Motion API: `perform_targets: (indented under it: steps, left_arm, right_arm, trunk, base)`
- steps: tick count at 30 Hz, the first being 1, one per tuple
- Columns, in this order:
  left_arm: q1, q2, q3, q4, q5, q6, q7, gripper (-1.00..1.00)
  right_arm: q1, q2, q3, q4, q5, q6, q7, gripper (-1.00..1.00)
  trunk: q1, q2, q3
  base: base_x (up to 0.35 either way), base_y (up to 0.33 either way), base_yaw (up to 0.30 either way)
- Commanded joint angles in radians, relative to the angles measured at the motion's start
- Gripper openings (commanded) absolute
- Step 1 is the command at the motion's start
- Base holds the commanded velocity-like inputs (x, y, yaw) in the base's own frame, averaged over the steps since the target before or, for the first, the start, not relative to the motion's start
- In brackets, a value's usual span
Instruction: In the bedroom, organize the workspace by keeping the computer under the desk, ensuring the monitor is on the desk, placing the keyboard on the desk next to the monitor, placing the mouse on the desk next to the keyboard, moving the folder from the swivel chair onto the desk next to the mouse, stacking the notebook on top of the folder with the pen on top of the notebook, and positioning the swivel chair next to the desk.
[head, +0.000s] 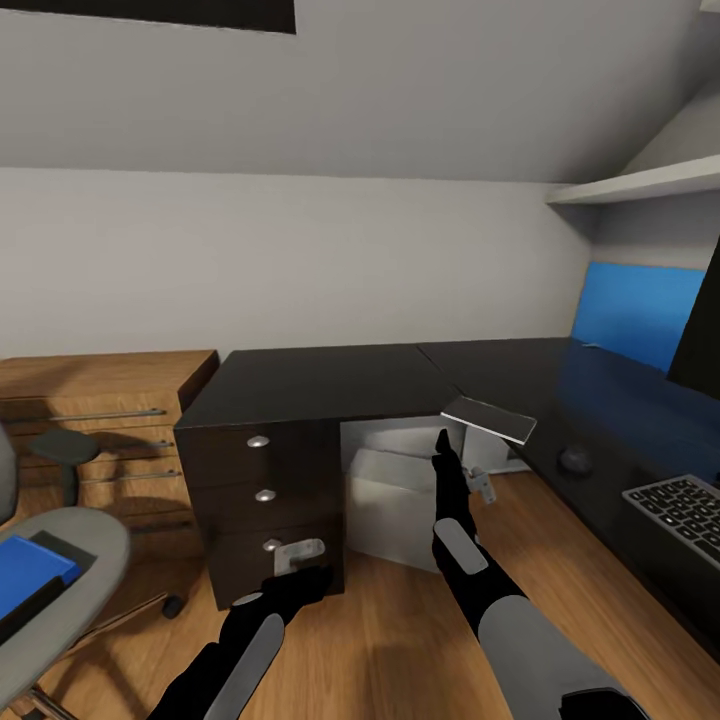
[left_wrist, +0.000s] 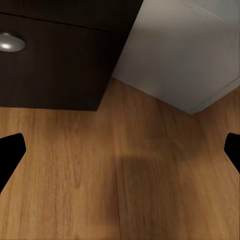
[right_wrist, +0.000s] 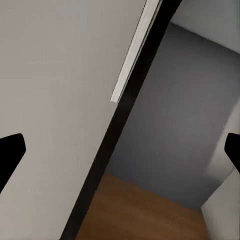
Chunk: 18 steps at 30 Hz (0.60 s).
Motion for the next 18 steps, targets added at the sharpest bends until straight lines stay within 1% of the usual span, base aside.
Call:
perform_targets:
  steps: [1,6,10,14,18]
  left_arm:
    - [-0.001,0.000,-0.002,0.001,0.010,0.001,0.009,1.00]
    - [-0.001,-0.001,-0.002,0.005,0.010,0.002,0.009,1.00]
    - [-0.001,-0.001,-0.002,0.006,0.010,0.001,0.009,1.00]
    - [-0.001,-0.001,-0.002,0.008,0.010,0.001,0.008,1.00]
    - [-0.001,-0.001,-0.003,0.016,0.010,-0.001,0.008,1.00]
  right_arm:
    - [-0.001,-0.001,0.004,0.001,-0.020,-0.005,0.006,1.00]
    - [-0.001,-0.001,0.004,0.001,-0.055,-0.005,0.006,1.00]
    - [-0.001,-0.001,0.003,0.000,-0.074,-0.005,0.006,1.00]
    - [-0.001,-0.001,0.002,-0.001,-0.082,-0.005,0.006,1.00]
    - [-0.001,-0.002,0.000,-0.002,-0.085,-0.005,0.006,1.00]
  trunk:
    - [0.000,0.000,-0.001]
    - [0.000,0.000,-0.001]
    - [0.000,0.000,-0.001]
    - [0.000,0.000,-0.001]
    - [0.000,0.000,-0.001]
  base:
    - [0.118,0.000,0.000]
    - [0.057,0.000,0.000]
    - [0.014,0.000,0.000]
    - [0.021,0.000,0.000]
    - [0.128,0.000,0.000]
